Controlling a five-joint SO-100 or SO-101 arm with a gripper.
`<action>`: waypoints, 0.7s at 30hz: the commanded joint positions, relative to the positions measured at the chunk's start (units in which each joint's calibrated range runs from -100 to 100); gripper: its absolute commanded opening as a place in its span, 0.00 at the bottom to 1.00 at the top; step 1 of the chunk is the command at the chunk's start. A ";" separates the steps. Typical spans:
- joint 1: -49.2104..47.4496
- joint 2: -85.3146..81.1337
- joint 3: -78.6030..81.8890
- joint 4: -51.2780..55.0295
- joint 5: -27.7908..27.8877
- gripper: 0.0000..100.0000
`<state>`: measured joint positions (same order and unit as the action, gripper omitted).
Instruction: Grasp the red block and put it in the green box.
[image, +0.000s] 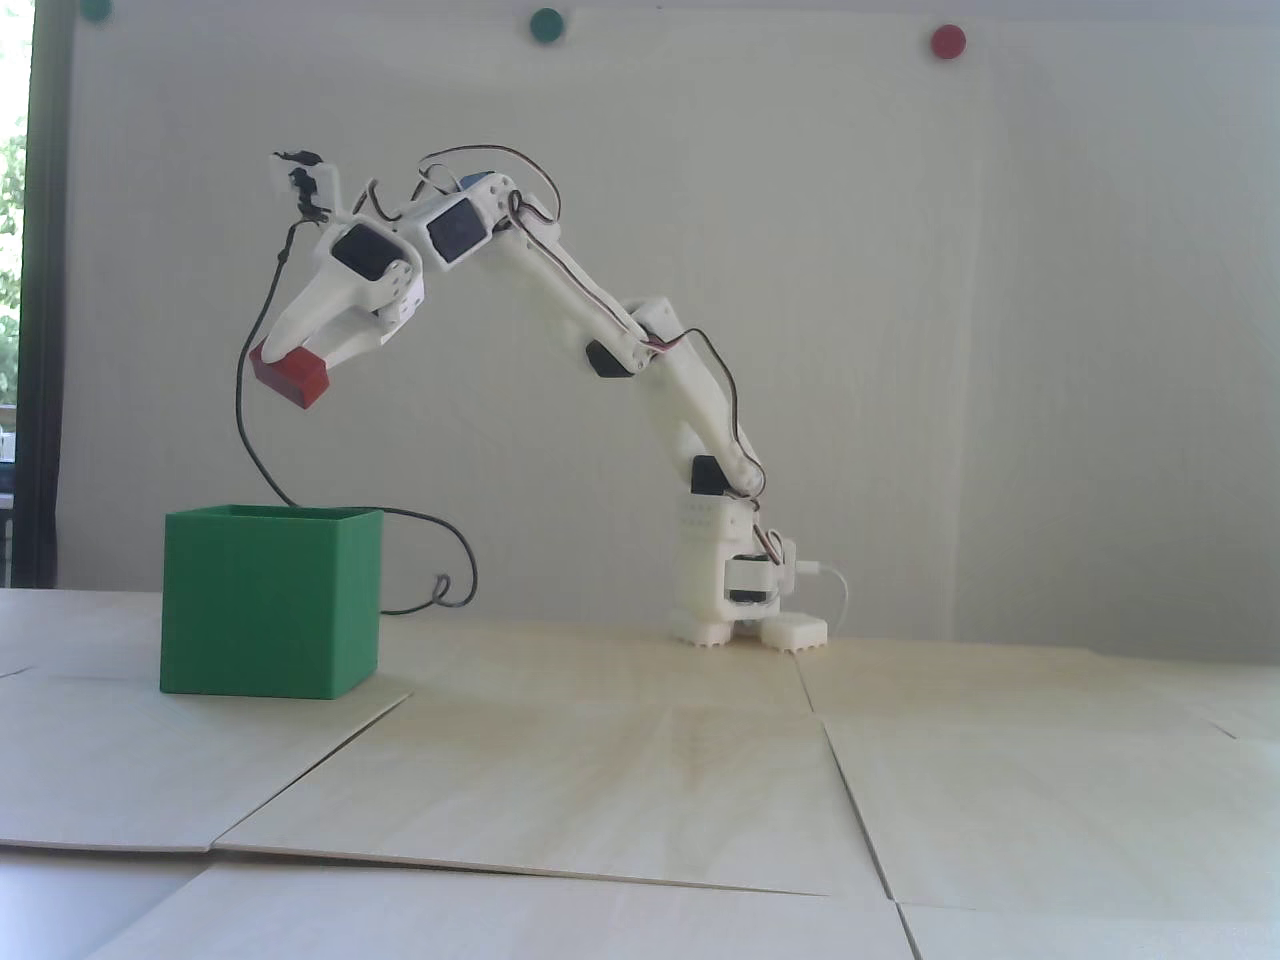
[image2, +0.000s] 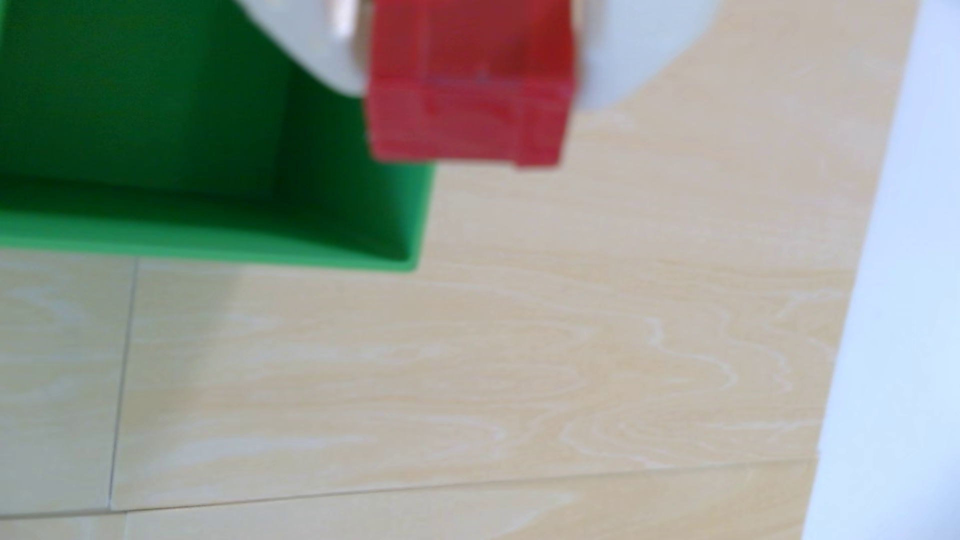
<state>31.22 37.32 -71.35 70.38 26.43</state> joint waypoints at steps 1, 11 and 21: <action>-0.38 -1.75 -0.61 -1.75 -0.51 0.02; 1.15 -1.59 -0.52 -1.75 -0.30 0.02; 1.95 -1.59 -0.52 -1.75 -0.51 0.14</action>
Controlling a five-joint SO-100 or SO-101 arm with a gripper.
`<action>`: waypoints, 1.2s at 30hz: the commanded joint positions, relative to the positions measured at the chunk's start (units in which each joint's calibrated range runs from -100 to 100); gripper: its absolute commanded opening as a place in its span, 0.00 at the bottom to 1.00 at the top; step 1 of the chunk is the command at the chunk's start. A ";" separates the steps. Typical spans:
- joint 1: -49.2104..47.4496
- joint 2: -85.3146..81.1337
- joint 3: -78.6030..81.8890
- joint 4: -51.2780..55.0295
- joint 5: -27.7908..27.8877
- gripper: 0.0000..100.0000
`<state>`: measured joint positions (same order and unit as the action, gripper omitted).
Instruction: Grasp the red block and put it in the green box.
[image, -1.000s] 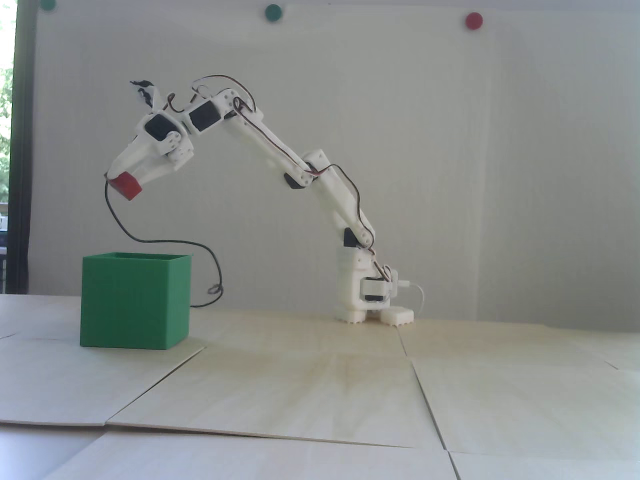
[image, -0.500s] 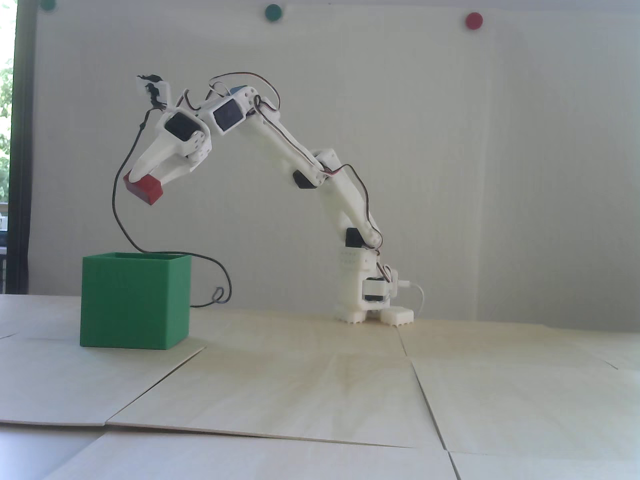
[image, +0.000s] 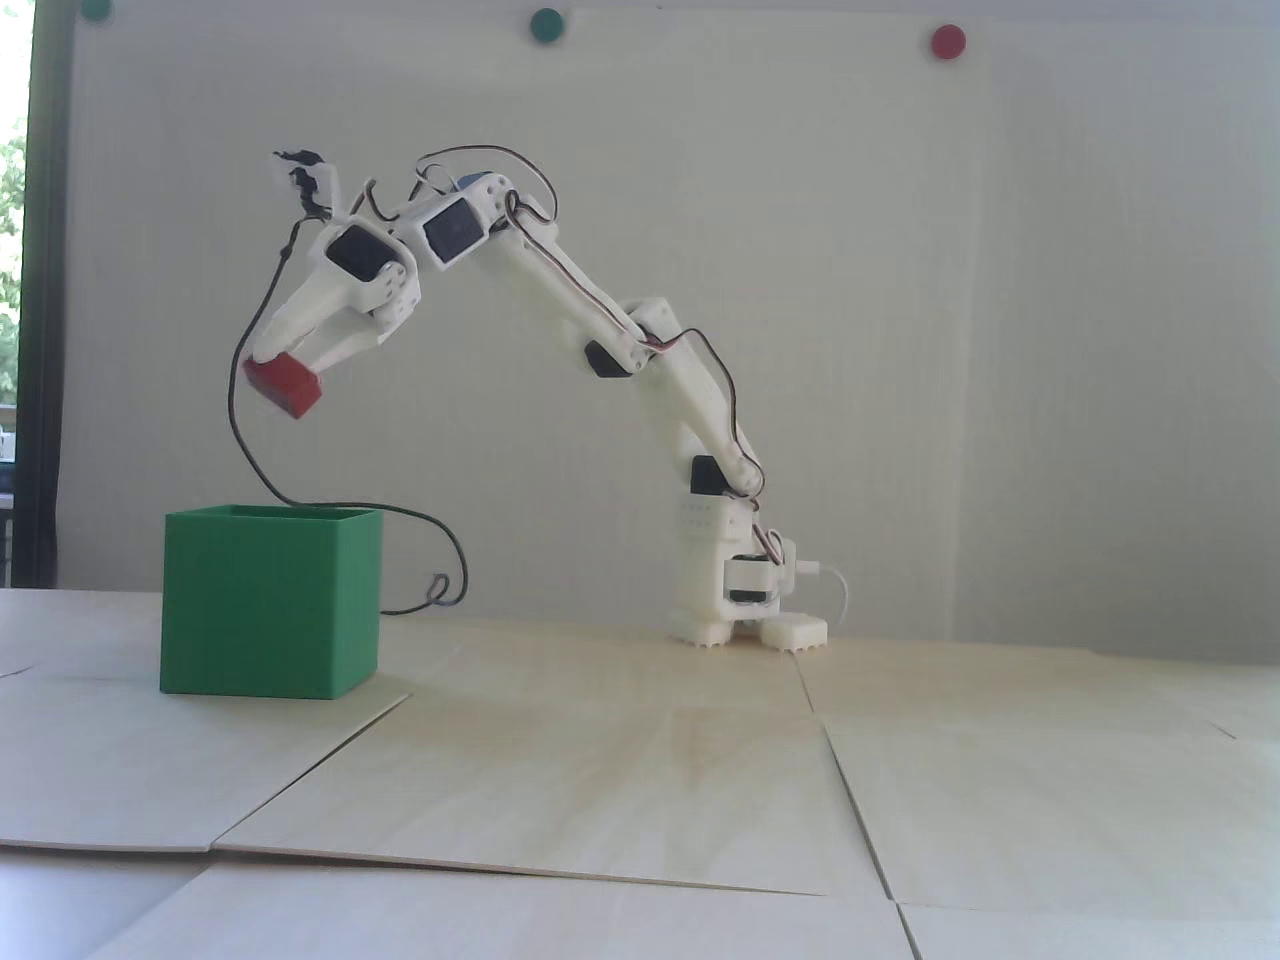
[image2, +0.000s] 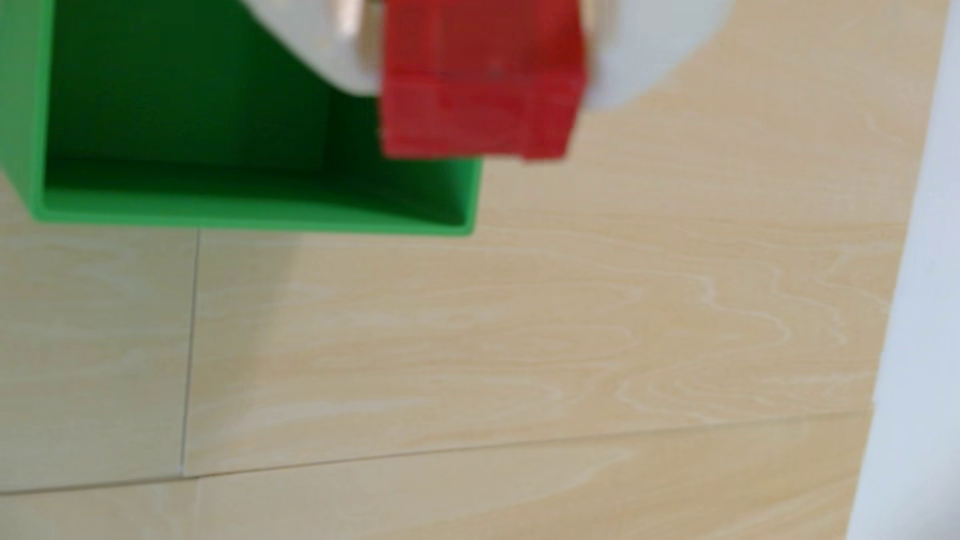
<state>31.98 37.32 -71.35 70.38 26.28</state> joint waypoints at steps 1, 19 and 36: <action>1.19 -1.59 -0.52 -1.75 -0.35 0.15; -25.35 -34.67 42.51 6.26 -5.87 0.02; -42.00 -84.57 144.73 -41.63 -10.61 0.02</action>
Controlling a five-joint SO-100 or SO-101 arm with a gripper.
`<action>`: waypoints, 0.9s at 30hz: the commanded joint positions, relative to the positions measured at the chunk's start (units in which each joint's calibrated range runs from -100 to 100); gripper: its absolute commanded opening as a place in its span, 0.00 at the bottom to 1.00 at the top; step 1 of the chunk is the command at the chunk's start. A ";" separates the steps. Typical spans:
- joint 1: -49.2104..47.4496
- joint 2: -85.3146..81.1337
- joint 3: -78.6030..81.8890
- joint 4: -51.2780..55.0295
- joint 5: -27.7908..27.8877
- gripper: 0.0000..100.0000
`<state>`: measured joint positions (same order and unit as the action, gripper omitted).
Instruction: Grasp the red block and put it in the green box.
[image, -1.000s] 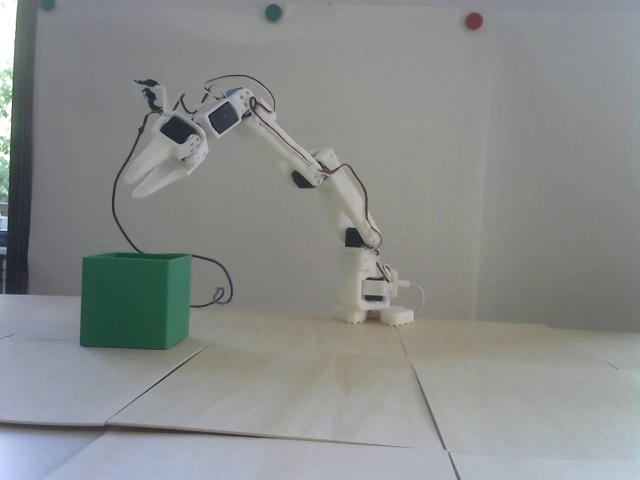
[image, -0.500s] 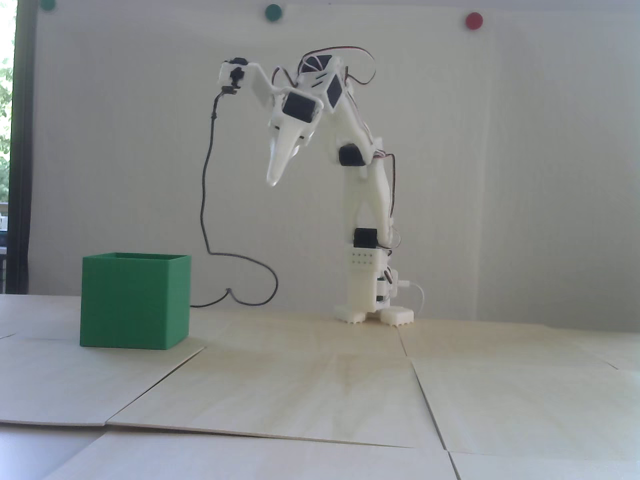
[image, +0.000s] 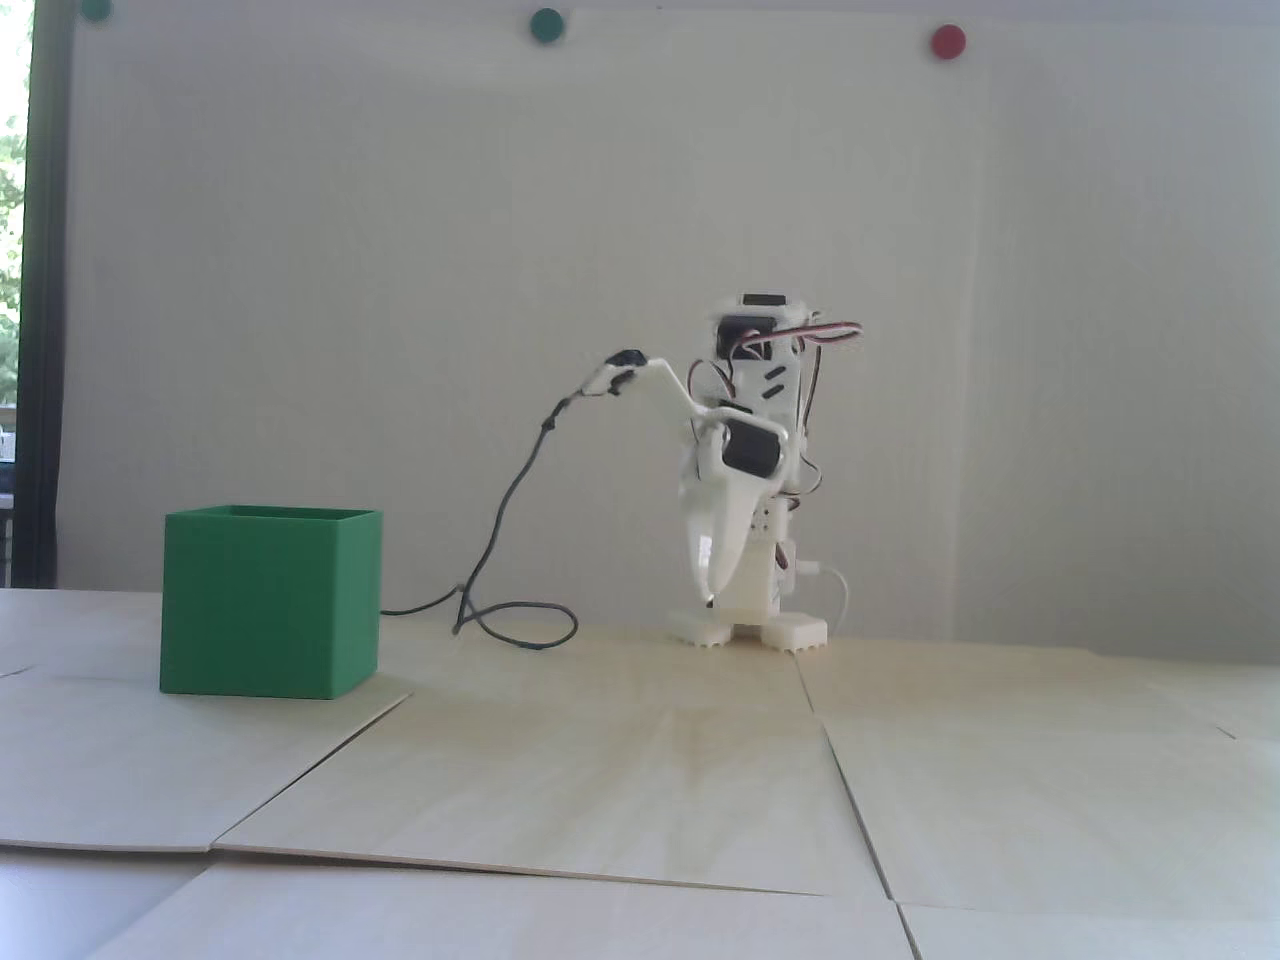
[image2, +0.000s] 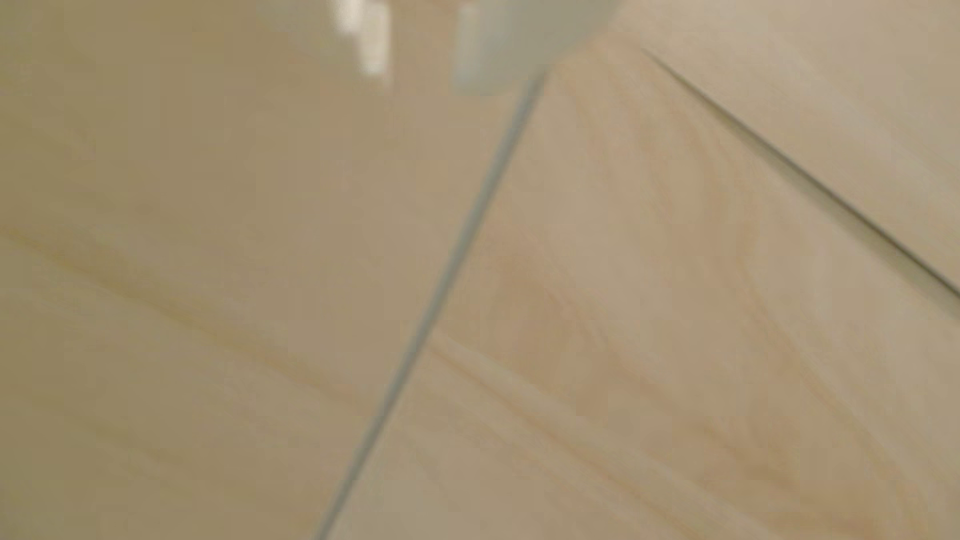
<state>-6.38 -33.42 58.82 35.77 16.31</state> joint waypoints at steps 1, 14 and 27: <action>-3.87 -15.89 16.87 -7.19 -0.64 0.02; -4.11 -44.63 38.34 2.08 -2.10 0.02; -3.47 -56.08 38.34 22.32 -2.88 0.02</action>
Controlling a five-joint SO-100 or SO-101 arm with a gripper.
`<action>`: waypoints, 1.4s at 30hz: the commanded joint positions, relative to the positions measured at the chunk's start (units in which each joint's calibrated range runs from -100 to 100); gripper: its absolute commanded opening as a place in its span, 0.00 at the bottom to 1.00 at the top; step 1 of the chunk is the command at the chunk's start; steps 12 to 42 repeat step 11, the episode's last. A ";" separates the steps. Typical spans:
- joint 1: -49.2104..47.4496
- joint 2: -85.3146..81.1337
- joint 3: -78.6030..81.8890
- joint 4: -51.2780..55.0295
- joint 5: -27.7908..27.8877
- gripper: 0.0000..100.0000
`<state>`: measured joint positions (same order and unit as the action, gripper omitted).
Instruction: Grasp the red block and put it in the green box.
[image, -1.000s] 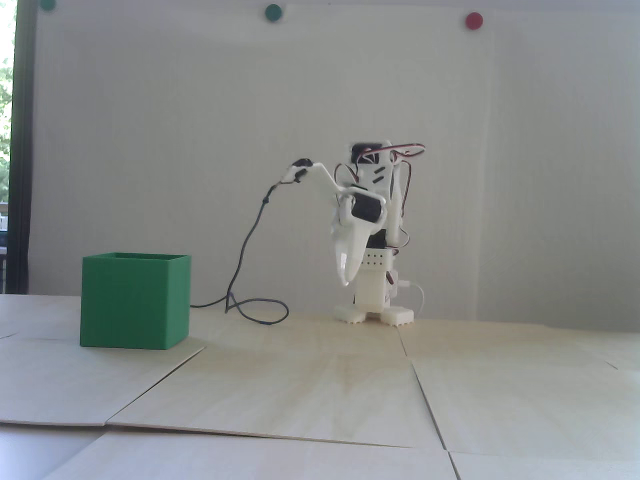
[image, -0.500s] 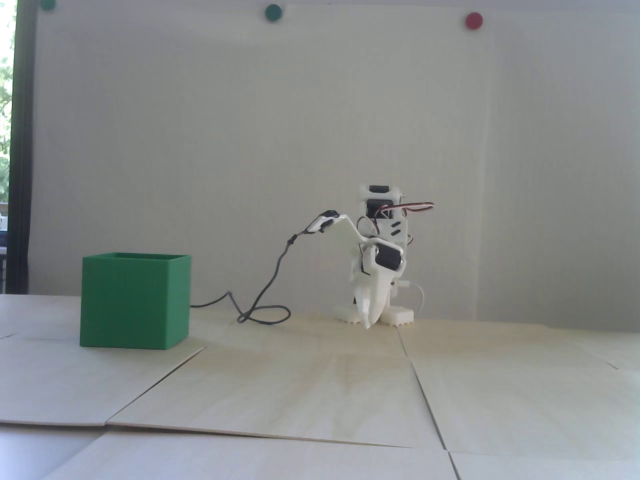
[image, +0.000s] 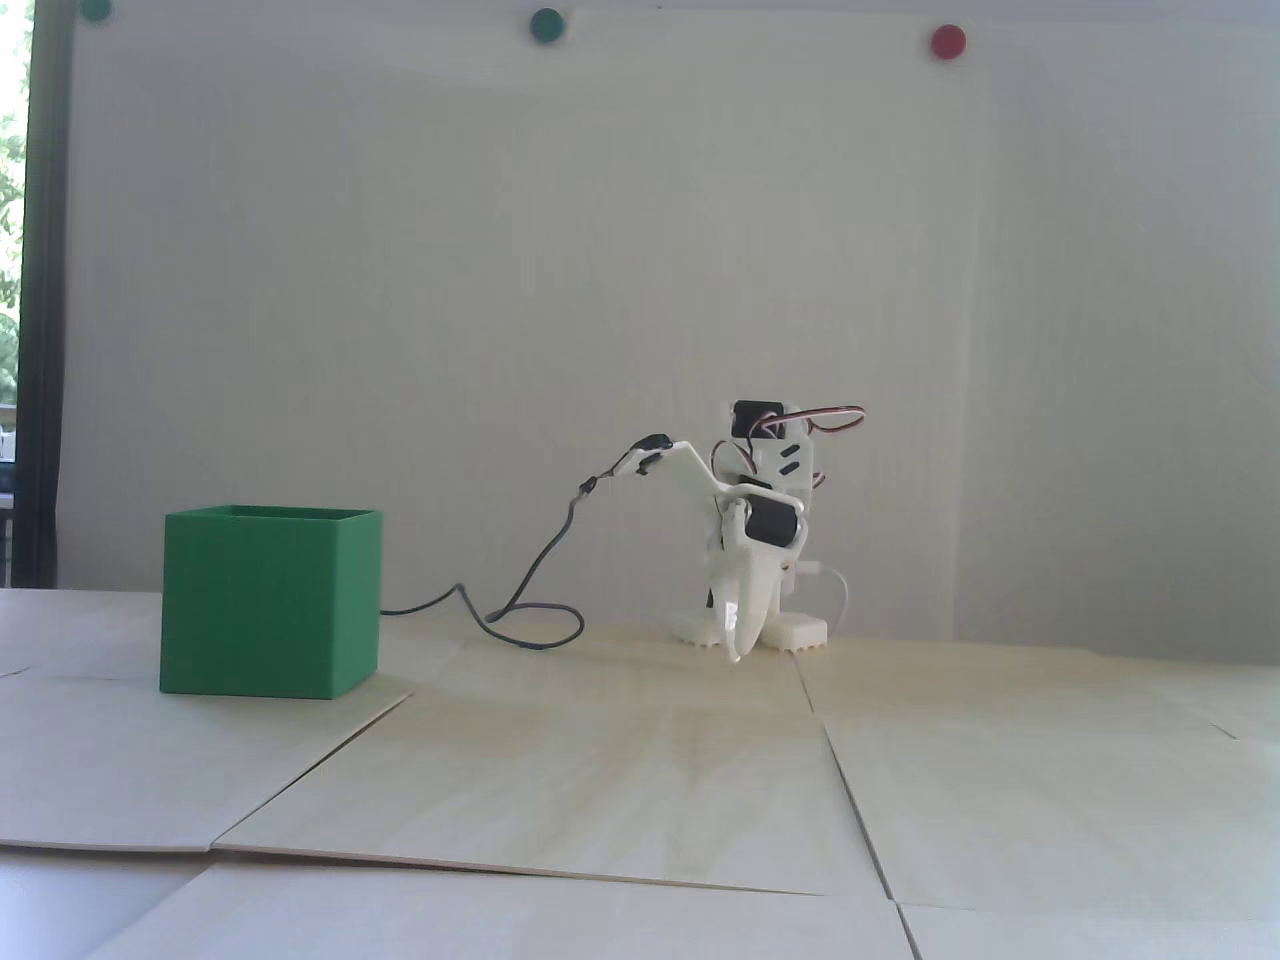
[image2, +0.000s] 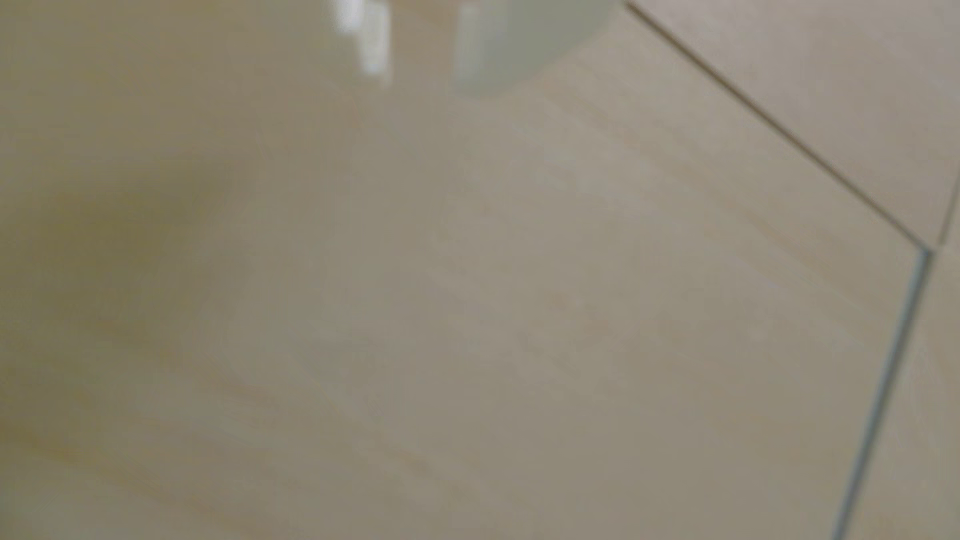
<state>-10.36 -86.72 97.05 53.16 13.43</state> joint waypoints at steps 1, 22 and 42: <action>1.07 -3.81 0.11 6.20 -0.37 0.02; 7.02 -8.63 0.38 8.14 -12.19 0.02; 7.02 -8.63 0.38 8.14 -12.19 0.02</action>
